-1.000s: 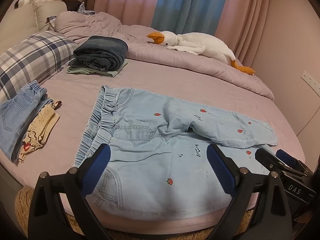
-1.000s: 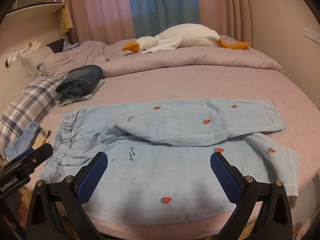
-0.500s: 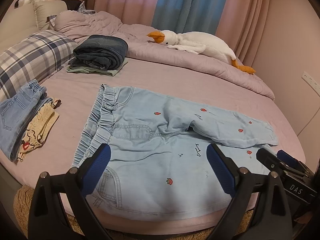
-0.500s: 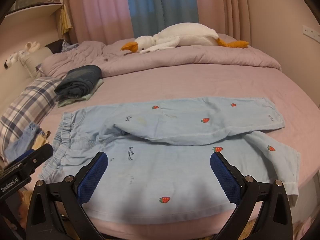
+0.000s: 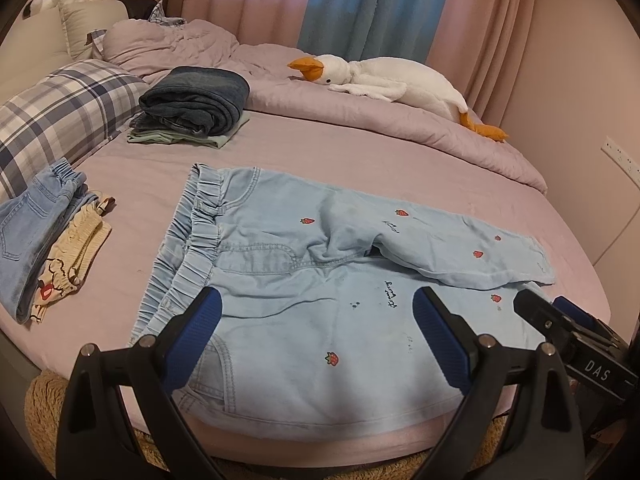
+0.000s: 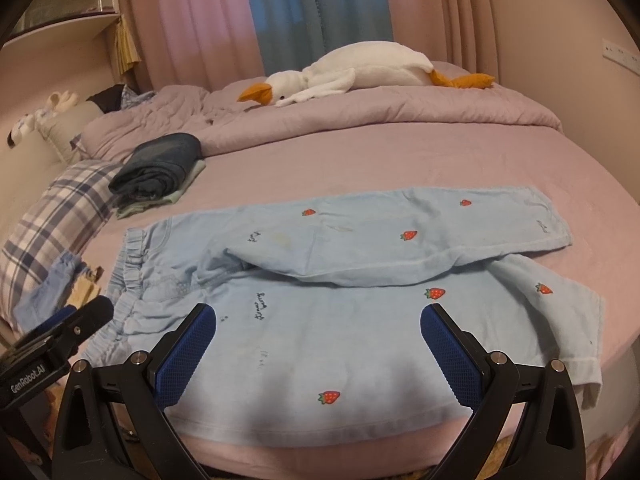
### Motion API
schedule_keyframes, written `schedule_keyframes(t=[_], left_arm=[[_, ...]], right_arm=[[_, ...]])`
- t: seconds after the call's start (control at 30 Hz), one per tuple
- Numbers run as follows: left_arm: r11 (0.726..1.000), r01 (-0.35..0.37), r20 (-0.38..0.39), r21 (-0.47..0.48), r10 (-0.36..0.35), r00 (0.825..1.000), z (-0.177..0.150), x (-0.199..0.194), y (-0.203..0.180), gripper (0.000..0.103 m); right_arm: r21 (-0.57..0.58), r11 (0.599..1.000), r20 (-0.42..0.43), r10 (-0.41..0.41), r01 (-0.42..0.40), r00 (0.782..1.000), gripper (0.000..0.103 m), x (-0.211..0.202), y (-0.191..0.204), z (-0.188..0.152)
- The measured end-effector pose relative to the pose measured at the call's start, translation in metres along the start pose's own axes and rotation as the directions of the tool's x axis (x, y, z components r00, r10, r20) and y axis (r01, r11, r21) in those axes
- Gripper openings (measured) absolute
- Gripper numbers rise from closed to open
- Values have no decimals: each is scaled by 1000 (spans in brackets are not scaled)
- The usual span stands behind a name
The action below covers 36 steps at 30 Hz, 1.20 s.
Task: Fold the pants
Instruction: 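Move the right tool to the pant leg cuff and grasp it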
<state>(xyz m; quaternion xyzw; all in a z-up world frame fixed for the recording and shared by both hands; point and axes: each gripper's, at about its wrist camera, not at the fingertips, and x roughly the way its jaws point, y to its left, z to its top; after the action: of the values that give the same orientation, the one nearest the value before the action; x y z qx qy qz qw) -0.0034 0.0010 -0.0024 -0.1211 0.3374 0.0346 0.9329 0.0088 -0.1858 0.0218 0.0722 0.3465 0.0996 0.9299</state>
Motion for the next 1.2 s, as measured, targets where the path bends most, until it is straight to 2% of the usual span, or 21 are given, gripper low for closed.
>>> schedule_keyframes(t=[0.57, 0.67, 0.77, 0.87, 1.03, 1.1, 1.2], left_arm=[[1000, 1, -24, 25, -1, 1000, -1, 8, -11, 96], [1000, 13, -36, 18, -12, 999, 1, 12, -11, 96], [1000, 16, -49, 4, -15, 999, 2, 19, -9, 95], [1000, 23, -82, -15, -24, 996, 3, 31, -8, 90], [999, 23, -144, -23, -26, 989, -1, 55, -12, 88], [1000, 17, -168, -21, -20, 986, -3, 65, -14, 88], [1000, 18, -202, -15, -21, 979, -7, 75, -17, 87]], right_arm=[[64, 998, 11, -6, 6, 1000, 102, -3, -27, 3], [91, 996, 32, -16, 13, 999, 102, -9, -44, 3], [151, 987, 54, -61, 52, 997, 102, -20, -76, 2], [270, 956, 46, -136, 118, 990, 102, -31, -127, -5], [472, 849, -13, -264, 239, 964, 102, -46, -220, -26], [517, 813, -36, -292, 268, 956, 102, -46, -246, -32], [565, 777, -75, -288, 278, 955, 97, -39, -281, -38]])
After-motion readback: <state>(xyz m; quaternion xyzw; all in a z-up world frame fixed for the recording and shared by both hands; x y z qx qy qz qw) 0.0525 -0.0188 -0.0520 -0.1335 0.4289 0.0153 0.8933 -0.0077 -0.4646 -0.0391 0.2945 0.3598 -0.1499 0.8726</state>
